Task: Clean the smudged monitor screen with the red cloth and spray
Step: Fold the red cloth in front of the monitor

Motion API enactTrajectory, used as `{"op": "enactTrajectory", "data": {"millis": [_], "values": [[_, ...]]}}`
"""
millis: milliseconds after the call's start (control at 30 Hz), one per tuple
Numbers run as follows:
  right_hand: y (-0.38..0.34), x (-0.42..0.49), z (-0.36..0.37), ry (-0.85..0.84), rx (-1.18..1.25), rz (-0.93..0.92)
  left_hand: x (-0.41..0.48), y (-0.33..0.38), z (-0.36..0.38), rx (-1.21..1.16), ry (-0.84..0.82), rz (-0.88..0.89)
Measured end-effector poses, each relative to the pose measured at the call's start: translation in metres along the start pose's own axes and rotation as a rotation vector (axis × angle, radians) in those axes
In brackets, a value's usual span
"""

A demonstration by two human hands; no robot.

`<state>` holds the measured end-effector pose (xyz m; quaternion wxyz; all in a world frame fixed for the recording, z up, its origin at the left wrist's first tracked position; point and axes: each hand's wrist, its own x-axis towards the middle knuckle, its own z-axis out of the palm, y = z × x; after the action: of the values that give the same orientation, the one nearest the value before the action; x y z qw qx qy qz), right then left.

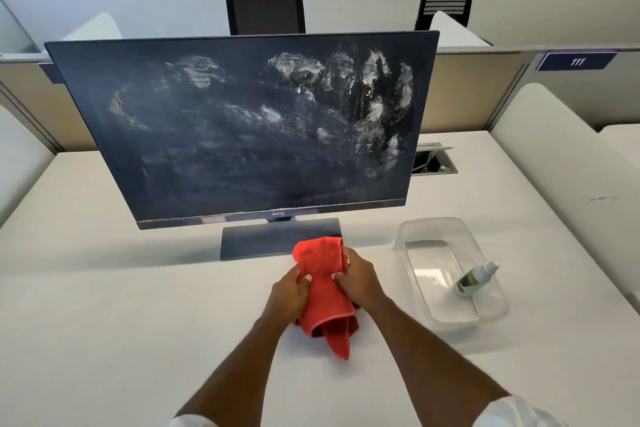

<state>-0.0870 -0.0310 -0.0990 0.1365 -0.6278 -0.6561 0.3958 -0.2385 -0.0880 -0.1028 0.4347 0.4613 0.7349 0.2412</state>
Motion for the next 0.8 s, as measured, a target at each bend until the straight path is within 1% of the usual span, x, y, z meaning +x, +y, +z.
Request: {"op": "enactTrajectory", "data": {"millis": [67,200,300,400,567,700,800], "values": [[-0.001,0.0,0.0,0.001,0.002,-0.004,-0.001,0.002,-0.002,0.0,-0.043,-0.006],[-0.001,-0.001,0.003,-0.001,-0.02,-0.011,-0.004,0.003,0.003,0.037,-0.065,-0.006],[-0.001,-0.002,0.005,-0.001,-0.057,-0.022,-0.006,0.0,0.009,0.185,-0.007,-0.011],[-0.001,-0.003,0.006,0.001,-0.091,-0.033,-0.009,-0.002,0.011,0.264,0.055,-0.02],[-0.001,-0.003,0.005,-0.011,-0.124,-0.034,-0.006,-0.007,0.009,0.233,0.113,-0.002],[-0.001,-0.002,0.003,-0.008,-0.14,-0.034,-0.001,-0.006,0.004,0.161,0.161,-0.06],[-0.002,-0.002,-0.001,0.025,-0.137,-0.031,-0.002,0.003,0.002,0.126,0.281,-0.103]]}}
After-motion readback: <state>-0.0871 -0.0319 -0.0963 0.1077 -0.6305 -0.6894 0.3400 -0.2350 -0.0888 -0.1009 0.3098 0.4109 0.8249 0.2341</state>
